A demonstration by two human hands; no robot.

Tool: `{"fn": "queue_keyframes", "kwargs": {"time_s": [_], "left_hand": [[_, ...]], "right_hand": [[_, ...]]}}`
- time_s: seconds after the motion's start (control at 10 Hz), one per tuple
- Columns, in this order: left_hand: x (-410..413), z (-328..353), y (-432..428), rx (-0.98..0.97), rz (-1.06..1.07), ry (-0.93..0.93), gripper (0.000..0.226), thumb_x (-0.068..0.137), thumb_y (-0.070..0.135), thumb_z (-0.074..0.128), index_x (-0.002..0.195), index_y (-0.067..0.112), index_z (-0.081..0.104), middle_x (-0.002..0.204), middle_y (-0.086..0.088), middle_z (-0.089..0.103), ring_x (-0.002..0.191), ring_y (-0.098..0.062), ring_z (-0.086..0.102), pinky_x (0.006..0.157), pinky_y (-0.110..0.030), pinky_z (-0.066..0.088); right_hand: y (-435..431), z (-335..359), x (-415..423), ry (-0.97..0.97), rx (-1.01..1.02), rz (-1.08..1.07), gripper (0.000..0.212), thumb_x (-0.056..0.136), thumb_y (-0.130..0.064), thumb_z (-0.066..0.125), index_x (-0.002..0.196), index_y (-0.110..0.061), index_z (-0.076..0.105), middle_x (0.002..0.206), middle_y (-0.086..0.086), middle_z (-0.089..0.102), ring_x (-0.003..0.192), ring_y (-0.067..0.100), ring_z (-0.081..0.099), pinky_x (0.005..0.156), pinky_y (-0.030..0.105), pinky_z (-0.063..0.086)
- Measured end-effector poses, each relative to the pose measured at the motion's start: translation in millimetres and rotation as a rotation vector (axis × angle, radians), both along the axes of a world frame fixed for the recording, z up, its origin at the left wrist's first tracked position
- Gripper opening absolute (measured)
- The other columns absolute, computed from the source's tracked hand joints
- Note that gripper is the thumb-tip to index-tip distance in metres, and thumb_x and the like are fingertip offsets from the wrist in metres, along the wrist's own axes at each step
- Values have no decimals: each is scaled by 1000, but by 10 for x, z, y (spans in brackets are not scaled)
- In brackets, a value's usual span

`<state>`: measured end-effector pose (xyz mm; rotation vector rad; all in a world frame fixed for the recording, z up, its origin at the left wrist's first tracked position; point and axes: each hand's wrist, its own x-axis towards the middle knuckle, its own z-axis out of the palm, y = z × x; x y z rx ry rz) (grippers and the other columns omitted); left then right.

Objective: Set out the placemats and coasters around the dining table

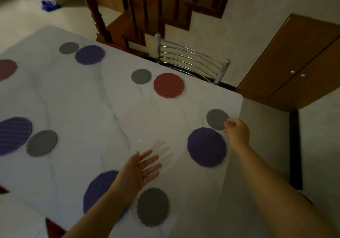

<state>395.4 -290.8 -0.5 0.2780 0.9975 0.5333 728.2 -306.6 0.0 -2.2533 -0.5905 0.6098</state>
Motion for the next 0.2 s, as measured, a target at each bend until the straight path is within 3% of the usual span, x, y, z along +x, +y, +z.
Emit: {"fn": "queue_keyframes", "kwargs": {"time_s": [0.1, 0.2], "left_hand": [[-164, 93, 1, 13, 6, -16, 43, 102, 36, 29, 122, 12, 59, 118, -13, 69, 104, -34, 67, 79, -41, 60], [-424, 160, 38, 15, 22, -71, 44, 102, 37, 29, 123, 11, 58, 119, -14, 69, 104, -35, 67, 77, -41, 60]], "right_hand": [[-76, 200, -499, 74, 73, 62, 24, 93, -26, 50, 109, -14, 61, 95, 6, 68, 85, 20, 64, 85, 43, 52], [-113, 280, -1089, 126, 95, 125, 22, 93, -33, 49, 102, -17, 62, 90, 6, 69, 86, 24, 64, 84, 43, 51]]}}
